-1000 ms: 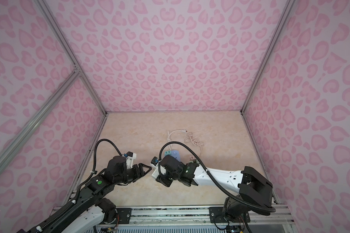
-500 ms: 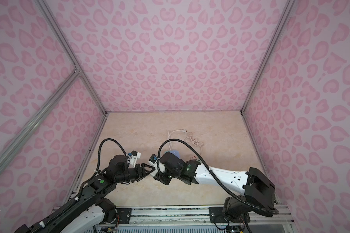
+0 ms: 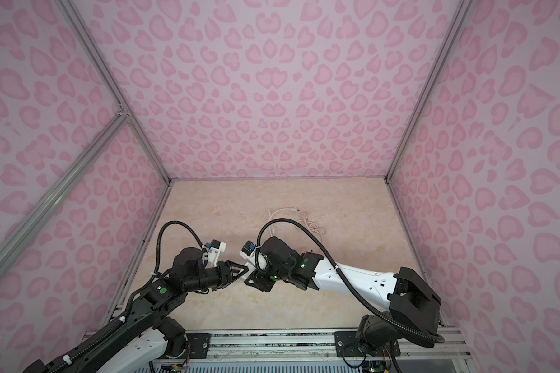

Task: Insert plugs into power strip
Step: Pass the plug.

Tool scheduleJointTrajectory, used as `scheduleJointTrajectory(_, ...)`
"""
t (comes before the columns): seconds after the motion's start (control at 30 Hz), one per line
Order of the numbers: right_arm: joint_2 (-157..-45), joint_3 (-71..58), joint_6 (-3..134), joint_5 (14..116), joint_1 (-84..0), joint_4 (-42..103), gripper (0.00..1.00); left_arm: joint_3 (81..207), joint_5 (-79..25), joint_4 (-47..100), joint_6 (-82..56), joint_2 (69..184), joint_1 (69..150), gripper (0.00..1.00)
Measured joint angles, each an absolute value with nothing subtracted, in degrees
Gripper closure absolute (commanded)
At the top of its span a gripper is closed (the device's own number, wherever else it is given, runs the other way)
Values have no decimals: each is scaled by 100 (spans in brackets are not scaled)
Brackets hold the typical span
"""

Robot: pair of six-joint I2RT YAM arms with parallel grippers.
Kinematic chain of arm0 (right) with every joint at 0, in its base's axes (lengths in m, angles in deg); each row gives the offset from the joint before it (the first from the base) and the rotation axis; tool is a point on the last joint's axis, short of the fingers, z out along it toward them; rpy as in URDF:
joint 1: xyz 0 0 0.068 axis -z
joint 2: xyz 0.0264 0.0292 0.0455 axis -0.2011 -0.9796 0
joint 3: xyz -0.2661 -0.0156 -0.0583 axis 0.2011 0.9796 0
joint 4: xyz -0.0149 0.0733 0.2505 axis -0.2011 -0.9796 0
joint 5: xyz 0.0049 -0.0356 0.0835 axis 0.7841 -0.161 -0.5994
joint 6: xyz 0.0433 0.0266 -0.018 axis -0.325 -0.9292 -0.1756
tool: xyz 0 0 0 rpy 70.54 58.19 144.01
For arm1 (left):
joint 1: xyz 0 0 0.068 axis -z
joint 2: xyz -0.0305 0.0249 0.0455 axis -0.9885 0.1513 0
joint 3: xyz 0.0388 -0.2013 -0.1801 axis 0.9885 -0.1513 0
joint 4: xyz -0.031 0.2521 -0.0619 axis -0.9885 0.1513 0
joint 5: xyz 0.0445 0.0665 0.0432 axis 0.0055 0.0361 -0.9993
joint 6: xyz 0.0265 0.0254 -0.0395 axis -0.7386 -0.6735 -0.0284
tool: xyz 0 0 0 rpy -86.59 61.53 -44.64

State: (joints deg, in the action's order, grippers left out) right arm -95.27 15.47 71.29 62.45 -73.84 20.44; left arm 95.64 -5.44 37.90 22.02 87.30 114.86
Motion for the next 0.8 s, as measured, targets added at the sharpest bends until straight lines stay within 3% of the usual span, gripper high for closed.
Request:
scheduleJointTrajectory(0.23, -9678, 1536, 6972, 6097, -7345, 2121, 100, 9553, -608, 3784, 2307, 8723, 11479, 79)
scheduleJointTrajectory(0.3, -9704, 1530, 6932, 6090, -7345, 2136, 99, 9553, -634, 3781, 2307, 8723, 11479, 88)
scheduleJointTrajectory(0.37, -9733, 1514, 6889, 6084, -7345, 2149, 86, 9553, -671, 3786, 2307, 8725, 11479, 97)
scheduleJointTrajectory(0.5, -9748, 1486, 6841, 6086, -7321, 2152, 60, 9553, -756, 3777, 2307, 8719, 11479, 97)
scheduleJointTrajectory(0.7, -9602, 1480, 6703, 6173, -7240, 2178, 29, 9610, -1082, 3803, 2342, 8546, 11505, 97)
scheduleJointTrajectory(0.8, -9280, 1517, 6589, 6331, -7155, 2215, 21, 9636, -1493, 3958, 2349, 8428, 11499, 97)
